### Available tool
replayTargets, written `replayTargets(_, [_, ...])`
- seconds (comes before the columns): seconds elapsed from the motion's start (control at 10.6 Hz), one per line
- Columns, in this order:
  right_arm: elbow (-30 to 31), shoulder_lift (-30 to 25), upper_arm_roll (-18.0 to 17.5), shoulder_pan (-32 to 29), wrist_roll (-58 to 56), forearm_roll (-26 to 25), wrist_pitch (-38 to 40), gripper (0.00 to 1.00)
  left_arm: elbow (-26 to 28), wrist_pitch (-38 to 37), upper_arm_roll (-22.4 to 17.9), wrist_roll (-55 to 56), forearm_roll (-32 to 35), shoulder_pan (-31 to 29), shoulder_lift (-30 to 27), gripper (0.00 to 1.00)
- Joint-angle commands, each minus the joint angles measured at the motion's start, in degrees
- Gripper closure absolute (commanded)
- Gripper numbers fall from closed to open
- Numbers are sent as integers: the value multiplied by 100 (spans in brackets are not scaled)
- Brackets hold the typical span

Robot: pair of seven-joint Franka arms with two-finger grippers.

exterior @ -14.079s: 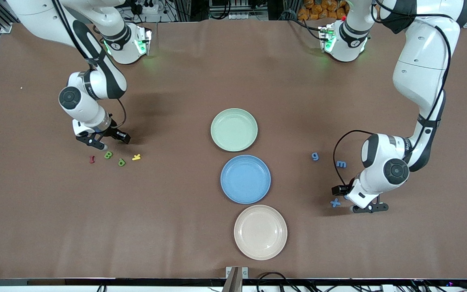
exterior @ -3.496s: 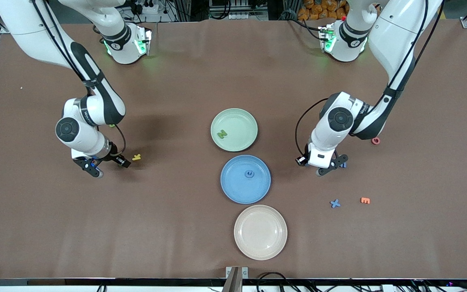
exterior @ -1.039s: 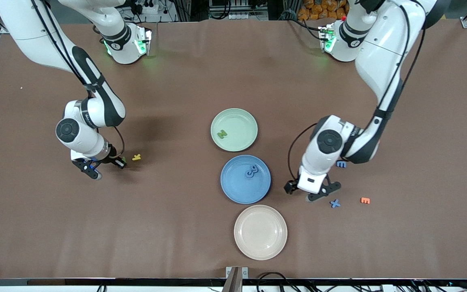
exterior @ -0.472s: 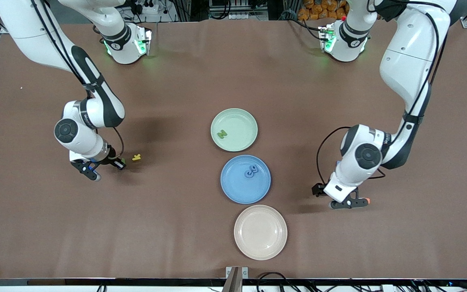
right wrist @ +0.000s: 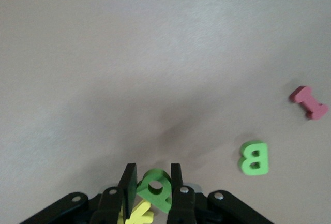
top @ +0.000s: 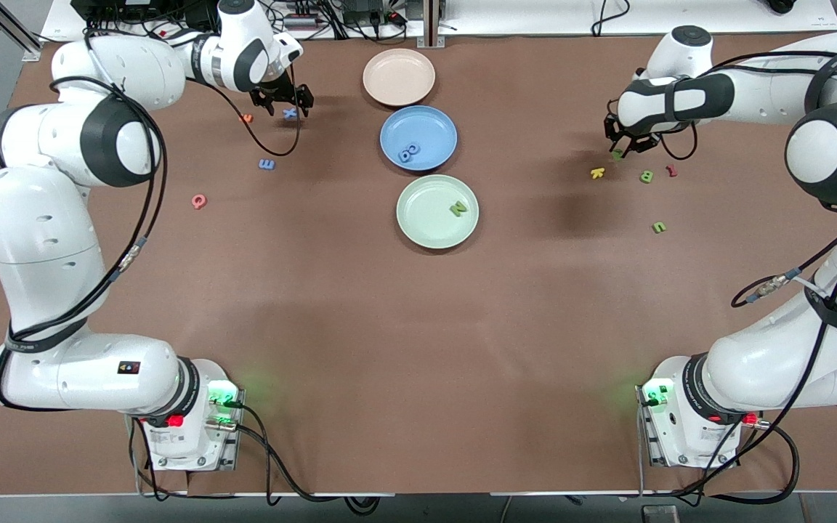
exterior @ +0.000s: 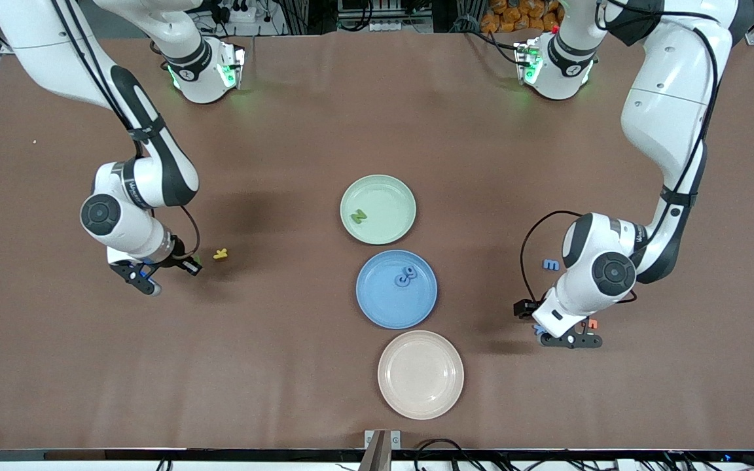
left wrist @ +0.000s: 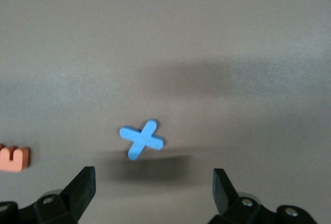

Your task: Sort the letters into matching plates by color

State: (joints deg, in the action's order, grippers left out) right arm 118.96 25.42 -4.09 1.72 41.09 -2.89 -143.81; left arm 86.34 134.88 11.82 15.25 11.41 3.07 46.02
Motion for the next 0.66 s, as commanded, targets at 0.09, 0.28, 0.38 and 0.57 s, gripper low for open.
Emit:
replayTargets(0.09, [-346, -126, -162, 302, 292, 218, 738, 100, -451, -128, -101, -627, -121, -44, 328, 0])
replayTargets(0.28, [-479, -134, -441, 373, 565, 219, 968, 100, -521, -119, -101, -663, -130, -97, 416, 0])
replayTargets(0.38, [-514, -126, -591, 382, 749, 219, 969, 100, -643, -119, -101, -646, -139, -105, 478, 0])
replayTargets(0.57, [-602, -91, -934, 487, 830, 210, 978, 100, -662, -119, -101, -585, -139, -105, 539, 0])
